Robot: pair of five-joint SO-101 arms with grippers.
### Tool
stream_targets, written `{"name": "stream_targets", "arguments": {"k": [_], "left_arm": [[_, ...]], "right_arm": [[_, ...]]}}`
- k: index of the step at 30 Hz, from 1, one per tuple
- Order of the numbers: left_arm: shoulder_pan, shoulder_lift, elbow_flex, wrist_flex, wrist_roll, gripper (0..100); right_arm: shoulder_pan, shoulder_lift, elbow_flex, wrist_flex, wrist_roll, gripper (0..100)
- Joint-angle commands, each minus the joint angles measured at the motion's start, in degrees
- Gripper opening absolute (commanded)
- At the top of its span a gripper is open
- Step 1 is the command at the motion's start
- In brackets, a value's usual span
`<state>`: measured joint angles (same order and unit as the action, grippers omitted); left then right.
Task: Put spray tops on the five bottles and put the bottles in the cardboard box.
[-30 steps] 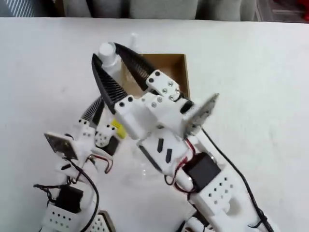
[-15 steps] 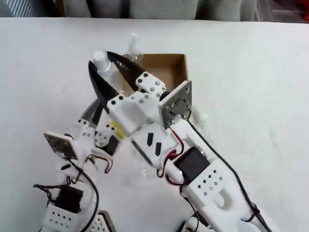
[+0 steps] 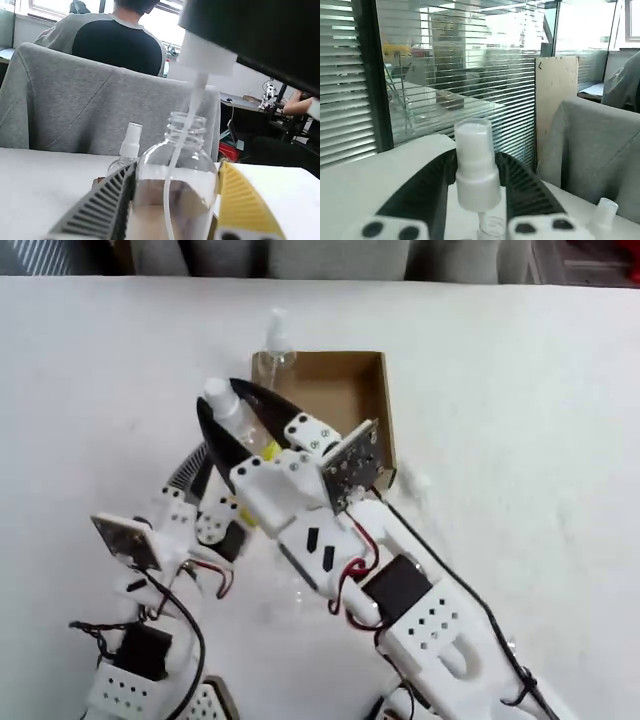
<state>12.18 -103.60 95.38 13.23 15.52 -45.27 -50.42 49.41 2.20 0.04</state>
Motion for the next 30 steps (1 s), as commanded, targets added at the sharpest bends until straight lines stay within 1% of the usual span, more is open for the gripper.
{"name": "stream_targets", "arguments": {"k": [1,4,9,23,28,30], "left_arm": [[0.31,-1.1,-0.62,-0.09,0.62,8],[0.31,-1.1,-0.62,0.0,0.62,8],[0.31,-1.1,-0.62,-0.09,0.62,8],[0.31,-1.1,-0.62,0.0,0.62,8],[0.31,-1.1,-0.53,0.0,0.62,8],[0.31,-1.1,-0.44,0.0,0.62,8]], "right_arm": [[1.89,-1.63,0.18,0.13,0.62,1.5],[3.12,-1.63,0.53,0.4,0.53,1.5],[3.38,-1.54,0.62,0.48,-3.43,1.5],[3.03,-1.36,2.37,0.13,-3.87,1.5],[3.03,2.59,2.11,0.04,-3.87,1.5],[3.03,4.18,2.2,-1.8,-3.87,1.5]]}}
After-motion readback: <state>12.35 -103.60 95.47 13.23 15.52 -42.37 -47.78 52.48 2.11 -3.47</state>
